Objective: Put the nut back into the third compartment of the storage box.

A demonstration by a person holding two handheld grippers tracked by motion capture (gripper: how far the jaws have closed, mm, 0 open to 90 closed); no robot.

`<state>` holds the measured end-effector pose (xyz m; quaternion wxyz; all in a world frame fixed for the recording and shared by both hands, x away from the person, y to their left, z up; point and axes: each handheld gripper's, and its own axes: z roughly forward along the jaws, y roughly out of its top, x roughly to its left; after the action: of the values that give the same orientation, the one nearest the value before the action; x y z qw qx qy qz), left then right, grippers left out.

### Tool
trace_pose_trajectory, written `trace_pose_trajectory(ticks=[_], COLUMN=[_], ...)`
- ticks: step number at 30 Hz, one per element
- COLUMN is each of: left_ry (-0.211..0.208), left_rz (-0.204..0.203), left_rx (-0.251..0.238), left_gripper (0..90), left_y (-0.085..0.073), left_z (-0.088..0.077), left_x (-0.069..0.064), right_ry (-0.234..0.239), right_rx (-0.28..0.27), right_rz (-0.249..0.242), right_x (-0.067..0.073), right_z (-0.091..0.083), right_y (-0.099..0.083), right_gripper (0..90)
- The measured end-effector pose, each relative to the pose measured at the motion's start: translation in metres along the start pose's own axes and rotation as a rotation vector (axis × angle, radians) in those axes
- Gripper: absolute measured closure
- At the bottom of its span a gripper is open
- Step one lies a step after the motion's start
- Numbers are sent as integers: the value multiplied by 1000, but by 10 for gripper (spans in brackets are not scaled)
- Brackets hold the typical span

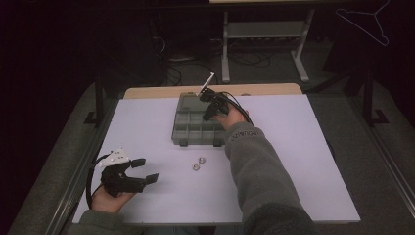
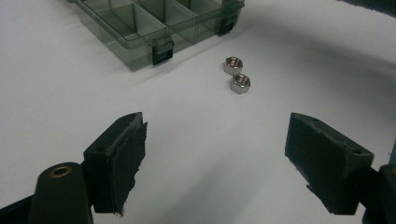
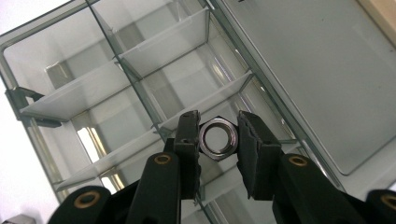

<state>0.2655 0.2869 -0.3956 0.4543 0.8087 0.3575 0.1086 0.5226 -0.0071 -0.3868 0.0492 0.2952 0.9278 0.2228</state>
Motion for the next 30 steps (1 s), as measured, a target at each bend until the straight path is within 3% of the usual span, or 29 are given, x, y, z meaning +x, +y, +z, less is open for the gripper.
trace_pose_trajectory(ticks=[8, 14, 19, 21, 22, 23, 24, 29, 30], left_ry=[0, -2, 0, 2, 2, 2, 2, 6, 6], left_rz=[0, 5, 12, -3, -3, 6, 6, 3, 3], left_rx=[-1, 1, 8, 4, 4, 4, 8, 11, 11], left_gripper=[196, 196, 196, 196, 196, 196, 196, 196, 196], left_y=[0, 0, 1, 0, 0, 0, 0, 0, 0], left_z=[0, 0, -1, 1, 1, 1, 0, 0, 0], left_x=[0, 0, 0, -2, -2, -2, -2, -2, -2], right_ry=[-2, 4, 48, 77, 77, 104, 104, 150, 150], right_rx=[9, -15, -62, -77, -77, -79, -79, -72, -72], right_rz=[-11, -12, -66, -115, -115, -135, -135, -200, -200], right_x=[1, 2, 20, 38, 38, 51, 51, 86, 86], right_z=[8, -6, -25, -32, -32, -35, -35, -35, -35], right_y=[-1, -4, -14, -24, -24, -30, -30, -54, -54], right_gripper=[668, 619, 608, 606, 606, 606, 606, 604, 604])
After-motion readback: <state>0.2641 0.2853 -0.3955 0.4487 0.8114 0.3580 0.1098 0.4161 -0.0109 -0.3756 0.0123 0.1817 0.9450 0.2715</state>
